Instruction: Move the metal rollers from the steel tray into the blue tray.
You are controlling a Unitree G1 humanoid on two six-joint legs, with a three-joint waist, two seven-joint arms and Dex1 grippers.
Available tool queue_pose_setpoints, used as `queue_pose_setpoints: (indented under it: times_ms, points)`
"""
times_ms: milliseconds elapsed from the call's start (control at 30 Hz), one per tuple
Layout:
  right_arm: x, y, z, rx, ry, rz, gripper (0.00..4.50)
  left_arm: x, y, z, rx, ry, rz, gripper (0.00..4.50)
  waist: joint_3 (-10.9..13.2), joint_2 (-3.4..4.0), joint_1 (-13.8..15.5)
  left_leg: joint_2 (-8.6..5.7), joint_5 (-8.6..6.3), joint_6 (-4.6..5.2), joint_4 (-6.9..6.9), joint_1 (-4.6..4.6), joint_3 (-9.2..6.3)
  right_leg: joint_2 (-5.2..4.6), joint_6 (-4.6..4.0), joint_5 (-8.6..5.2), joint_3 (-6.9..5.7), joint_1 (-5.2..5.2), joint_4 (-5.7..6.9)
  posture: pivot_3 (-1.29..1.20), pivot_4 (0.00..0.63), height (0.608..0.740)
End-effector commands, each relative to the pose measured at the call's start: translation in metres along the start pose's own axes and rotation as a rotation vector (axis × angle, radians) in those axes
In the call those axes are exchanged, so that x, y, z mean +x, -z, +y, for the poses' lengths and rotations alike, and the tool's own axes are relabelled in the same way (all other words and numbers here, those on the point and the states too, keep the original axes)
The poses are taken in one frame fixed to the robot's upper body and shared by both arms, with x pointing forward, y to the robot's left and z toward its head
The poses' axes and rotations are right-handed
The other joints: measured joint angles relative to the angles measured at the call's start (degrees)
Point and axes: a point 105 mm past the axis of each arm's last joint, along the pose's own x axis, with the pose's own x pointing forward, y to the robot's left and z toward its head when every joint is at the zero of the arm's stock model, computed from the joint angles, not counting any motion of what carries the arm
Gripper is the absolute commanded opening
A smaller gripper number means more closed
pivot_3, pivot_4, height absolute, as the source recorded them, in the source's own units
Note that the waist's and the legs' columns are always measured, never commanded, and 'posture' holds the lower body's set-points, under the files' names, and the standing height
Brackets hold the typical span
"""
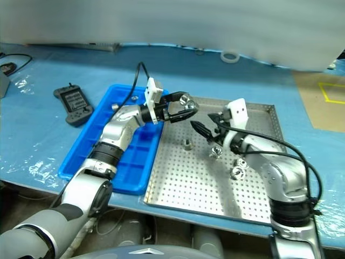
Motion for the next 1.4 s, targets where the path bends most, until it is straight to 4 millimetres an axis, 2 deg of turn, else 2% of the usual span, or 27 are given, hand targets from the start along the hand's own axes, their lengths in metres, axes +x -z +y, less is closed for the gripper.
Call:
queue_pose_setpoints:
  times_ms: [33,100,167,300,367,467,567,833,967,1033,1167,1267,1400]
  points:
    - [-0.03,0.019,-0.004,-0.171,-0.06,0.153,4.1,-0.009,-0.031,-0.005,0.206,0.061,-0.092,3.98,0.01,0.01,0.09,0.0,-0.01,0.07,-0.01,-0.01,0.0,0.0,0.0,0.0,0.0,0.02,-0.03,-0.33,0.15,0.74]
    - [-0.043,0.026,-0.008,-0.205,-0.08,0.209,4.1,-0.013,-0.031,-0.004,0.285,0.071,-0.093,3.98,0.02,-0.01,-0.16,0.0,0.0,0.27,0.03,-0.03,0.0,-0.01,0.0,0.0,0.0,0.04,-0.05,-0.33,0.15,0.74]
    - [-0.048,0.02,-0.009,-0.174,-0.093,0.184,4.1,-0.015,-0.028,-0.006,0.341,0.089,-0.087,3.98,0.01,-0.01,-0.45,0.01,-0.01,0.28,0.08,-0.03,0.0,-0.01,0.0,0.0,-0.01,0.02,-0.04,-0.33,0.15,0.74]
    - [-0.046,0.005,-0.012,-0.065,-0.088,0.1,4.1,-0.015,-0.015,-0.021,0.427,0.181,-0.072,3.98,0.01,0.01,-0.54,0.04,-0.06,0.15,0.21,0.07,-0.01,0.0,0.01,0.0,0.01,0.07,0.04,-0.32,0.15,0.74]
    - [-0.041,-0.005,-0.011,0.042,-0.092,0.041,4.1,-0.013,-0.007,-0.032,0.437,0.245,-0.072,3.98,0.0,0.01,-0.56,0.04,-0.06,0.12,0.23,0.1,-0.01,-0.01,-0.01,0.01,0.01,0.09,0.05,-0.32,0.15,0.74]
    - [-0.037,-0.016,-0.007,0.165,-0.115,-0.016,4.1,-0.011,0.001,-0.04,0.448,0.293,-0.059,3.98,-0.01,0.03,-0.43,0.04,-0.06,0.13,0.23,0.16,0.0,-0.01,-0.03,0.02,0.02,0.12,0.07,-0.32,0.15,0.74]
    - [-0.035,-0.021,-0.001,0.204,-0.137,-0.024,4.1,-0.008,0.005,-0.04,0.463,0.298,-0.058,3.98,-0.02,0.07,0.07,0.1,0.02,0.25,0.2,0.13,0.04,0.01,-0.03,0.02,-0.03,0.08,0.08,-0.34,0.15,0.74]
    - [-0.028,-0.028,0.035,0.199,-0.246,-0.024,4.1,0.0,0.01,-0.036,0.485,0.249,-0.067,3.98,-0.02,0.07,0.12,0.12,-0.07,0.09,0.18,0.12,0.13,-0.01,-0.03,0.02,-0.04,0.08,0.07,-0.35,0.15,0.74]
    - [-0.023,-0.035,0.044,0.194,-0.278,-0.037,4.1,0.002,0.011,-0.036,0.504,0.242,-0.069,3.98,-0.02,0.07,-0.08,0.14,-0.05,0.01,0.18,0.15,0.12,0.01,-0.03,0.02,-0.04,0.08,0.08,-0.35,0.15,0.74]
    - [-0.02,-0.034,0.045,0.199,-0.278,-0.03,4.1,0.004,0.01,-0.036,0.505,0.24,-0.077,3.98,-0.02,0.07,-0.14,0.13,-0.05,0.0,0.17,0.15,0.12,0.0,-0.03,0.02,-0.02,0.08,0.07,-0.35,0.15,0.74]
    - [-0.011,-0.016,0.044,0.219,-0.254,0.03,4.1,0.007,0.008,-0.038,0.514,0.233,-0.093,3.98,-0.02,0.07,-0.1,0.12,-0.06,0.0,0.1,0.12,0.12,0.0,-0.03,0.02,-0.03,0.05,0.03,-0.35,0.15,0.74]
    - [-0.003,-0.003,0.035,0.232,-0.197,0.057,4.1,0.012,0.0,-0.037,0.477,0.207,-0.139,3.98,-0.02,0.06,-0.08,0.12,-0.05,0.0,0.09,0.09,0.12,0.0,-0.03,0.02,-0.03,0.02,0.04,-0.35,0.15,0.74]
    - [0.002,-0.006,0.032,0.235,-0.173,0.029,4.1,0.011,0.002,-0.04,0.487,0.222,-0.13,3.98,-0.02,0.06,-0.19,0.12,-0.04,-0.02,0.09,0.09,0.13,0.01,-0.02,0.02,-0.01,-0.01,0.05,-0.35,0.15,0.74]
